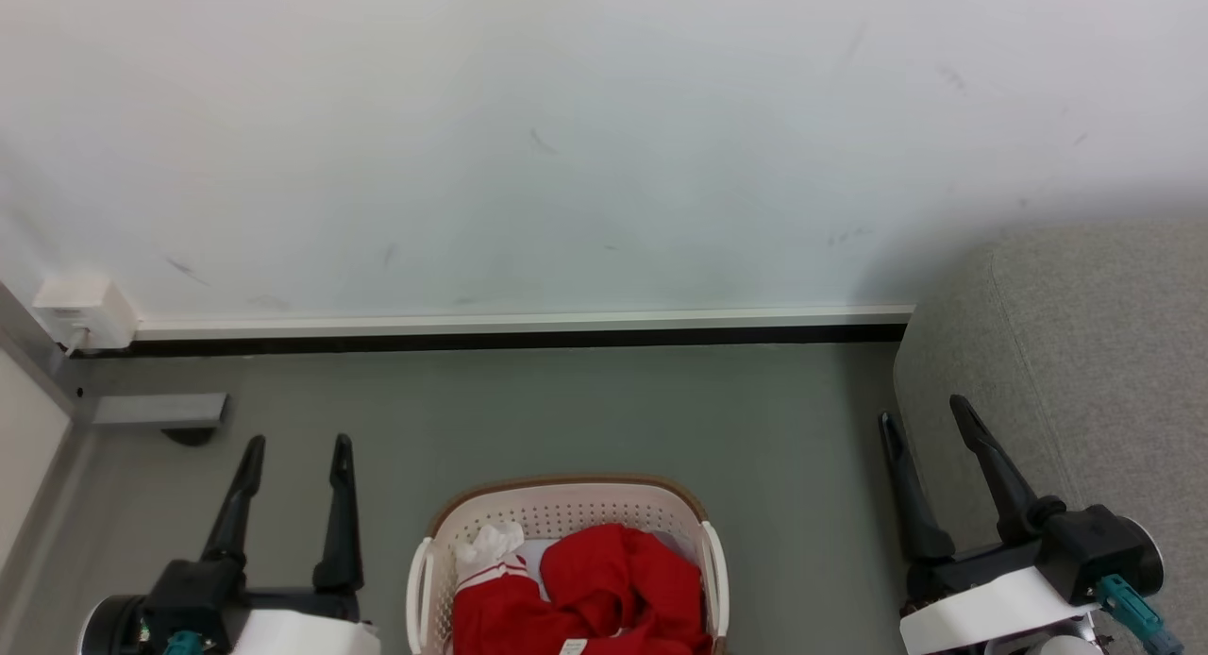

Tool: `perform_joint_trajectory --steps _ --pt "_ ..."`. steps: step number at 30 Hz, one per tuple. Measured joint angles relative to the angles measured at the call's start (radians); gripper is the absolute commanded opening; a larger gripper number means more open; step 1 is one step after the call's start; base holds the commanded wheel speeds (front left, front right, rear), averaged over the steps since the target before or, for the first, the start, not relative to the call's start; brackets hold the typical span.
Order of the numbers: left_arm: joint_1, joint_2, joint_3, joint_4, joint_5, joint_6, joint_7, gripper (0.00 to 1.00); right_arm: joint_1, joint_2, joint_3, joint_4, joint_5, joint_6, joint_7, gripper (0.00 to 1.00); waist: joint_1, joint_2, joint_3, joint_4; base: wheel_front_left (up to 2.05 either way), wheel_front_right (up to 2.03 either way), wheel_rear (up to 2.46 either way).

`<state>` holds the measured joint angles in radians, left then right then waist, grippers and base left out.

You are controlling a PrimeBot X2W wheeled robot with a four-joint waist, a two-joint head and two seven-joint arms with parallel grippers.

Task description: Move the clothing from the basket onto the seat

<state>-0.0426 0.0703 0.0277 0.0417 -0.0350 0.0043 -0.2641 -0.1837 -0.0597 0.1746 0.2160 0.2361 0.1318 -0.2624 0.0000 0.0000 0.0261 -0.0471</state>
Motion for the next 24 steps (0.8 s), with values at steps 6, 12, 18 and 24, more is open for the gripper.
perform_joint_trajectory --steps 6,12,18,24 --pt "-0.025 -0.007 0.003 -0.006 0.000 -0.017 0.000 1.00 -0.036 -0.002 0.005 -0.010 0.003 0.000 0.000 1.00 0.0000 0.0000 0.041 -0.007 0.00 0.00 0.00" --pt "-0.061 -0.012 0.014 -0.008 0.000 -0.036 0.000 1.00 -0.070 -0.002 0.007 -0.022 0.011 0.000 0.000 1.00 0.0001 0.0000 0.099 -0.017 0.00 0.00 0.00" --pt "-0.098 -0.016 0.026 0.010 -0.008 -0.050 0.000 1.00 -0.098 0.000 -0.005 -0.032 0.021 0.000 0.000 1.00 0.0001 0.0000 0.156 -0.030 0.00 0.00 0.00" --pt "-0.146 -0.018 0.026 0.029 -0.015 -0.075 0.000 1.00 -0.125 0.001 -0.018 -0.054 0.031 0.000 0.000 1.00 0.0001 0.0000 0.211 -0.047 0.00 0.00 0.00"
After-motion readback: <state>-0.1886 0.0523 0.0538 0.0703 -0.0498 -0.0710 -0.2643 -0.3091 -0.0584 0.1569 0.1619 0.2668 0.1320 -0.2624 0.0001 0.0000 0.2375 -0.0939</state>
